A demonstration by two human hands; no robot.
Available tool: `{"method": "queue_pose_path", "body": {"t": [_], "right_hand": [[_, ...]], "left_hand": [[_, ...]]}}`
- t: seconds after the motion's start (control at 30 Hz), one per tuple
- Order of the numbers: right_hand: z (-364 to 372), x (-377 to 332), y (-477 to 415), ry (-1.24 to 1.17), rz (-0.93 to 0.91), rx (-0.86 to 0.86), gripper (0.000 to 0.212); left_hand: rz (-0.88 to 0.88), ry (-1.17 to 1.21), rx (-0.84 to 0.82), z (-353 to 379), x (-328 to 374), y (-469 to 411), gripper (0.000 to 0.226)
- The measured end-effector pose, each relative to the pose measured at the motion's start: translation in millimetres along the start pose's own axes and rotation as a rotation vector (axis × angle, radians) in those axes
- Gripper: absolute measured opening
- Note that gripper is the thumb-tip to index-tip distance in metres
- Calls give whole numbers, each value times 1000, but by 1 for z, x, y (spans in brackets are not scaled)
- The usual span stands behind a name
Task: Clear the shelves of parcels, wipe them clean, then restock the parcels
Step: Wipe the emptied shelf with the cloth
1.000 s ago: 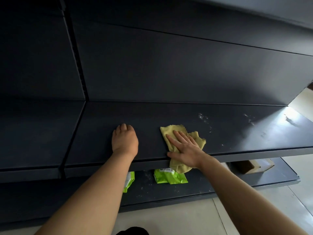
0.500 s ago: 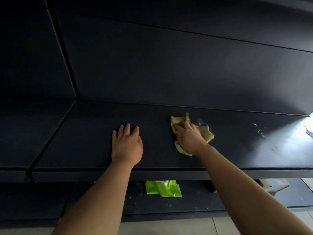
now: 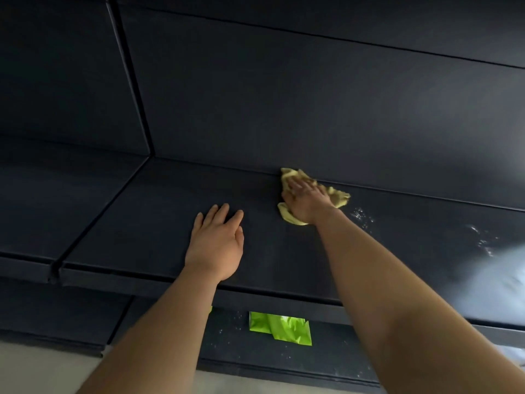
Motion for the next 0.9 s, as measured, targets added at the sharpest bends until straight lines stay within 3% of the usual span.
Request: {"method": "queue_pose_path", "body": {"t": [0.27, 0.43, 0.57, 0.7, 0.8, 0.9], "right_hand": [[-14, 111, 45, -24, 426, 49, 76], [-9, 104, 77, -25, 612, 32, 80], [2, 54, 90, -12, 535, 29, 77], [20, 0, 101, -18, 304, 67, 65], [14, 16, 116, -70, 215, 98, 53], [2, 72, 141, -91, 335, 141, 52]], "left_hand": [[0, -10, -2, -1, 1, 1, 48], [4, -36, 7, 0, 1, 1, 48], [17, -41, 10, 1, 1, 0, 48], [25, -36, -11, -2, 3, 2, 46], [42, -119, -18, -8, 7, 7, 48], [110, -231, 29, -17, 17, 12, 53]]}}
Point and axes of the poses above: each hand's wrist, its own y-axis away from the middle knuckle, its own z-axis out of the palm, x = y × z, the point moved 3 cm from there along -y, towards the middle knuckle, and after that the axes turned 3 degrees about -y, right-handed, at the moved point
